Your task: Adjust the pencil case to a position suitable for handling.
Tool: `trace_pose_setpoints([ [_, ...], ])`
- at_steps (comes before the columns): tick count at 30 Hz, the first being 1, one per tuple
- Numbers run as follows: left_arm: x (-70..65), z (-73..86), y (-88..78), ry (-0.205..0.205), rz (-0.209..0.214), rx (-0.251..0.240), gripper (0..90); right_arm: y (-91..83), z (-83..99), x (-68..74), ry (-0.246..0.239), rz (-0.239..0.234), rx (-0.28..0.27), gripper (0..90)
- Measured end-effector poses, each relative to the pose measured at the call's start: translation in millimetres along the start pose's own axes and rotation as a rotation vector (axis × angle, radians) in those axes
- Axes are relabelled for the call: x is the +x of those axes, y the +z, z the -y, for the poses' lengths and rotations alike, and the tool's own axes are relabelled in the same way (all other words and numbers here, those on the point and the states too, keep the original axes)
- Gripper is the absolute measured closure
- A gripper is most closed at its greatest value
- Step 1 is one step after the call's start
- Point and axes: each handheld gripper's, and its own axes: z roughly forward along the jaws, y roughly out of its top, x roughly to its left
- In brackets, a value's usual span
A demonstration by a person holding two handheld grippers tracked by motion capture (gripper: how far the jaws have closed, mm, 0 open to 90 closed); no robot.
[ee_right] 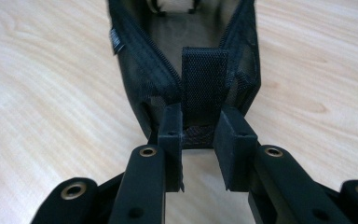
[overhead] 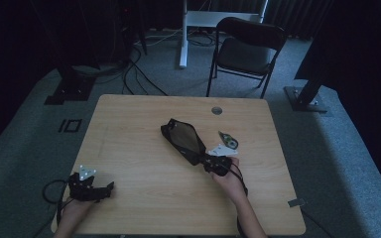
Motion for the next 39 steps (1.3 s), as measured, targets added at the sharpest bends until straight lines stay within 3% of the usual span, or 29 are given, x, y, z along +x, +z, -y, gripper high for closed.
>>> trace_pose_setpoints([
  [16, 0.0, 0.0, 0.0, 0.0, 0.0, 0.0, 0.1, -42.3, 29.3, -10.5, 0.021, 0.082, 0.006, 72.8],
  [20, 0.1, 0.0, 0.0, 0.001, 0.0, 0.0, 0.1, -51.8, 35.8, -9.1, 0.034, 0.072, 0.011, 72.8],
  [27, 0.0, 0.0, 0.0, 0.0, 0.0, 0.0, 0.1, -61.9, 43.2, -7.8, 0.072, 0.123, 0.014, 72.8],
  [39, 0.0, 0.0, 0.0, 0.0, 0.0, 0.0, 0.1, -81.2, 60.3, -1.5, 0.081, 0.132, 0.013, 72.8],
])
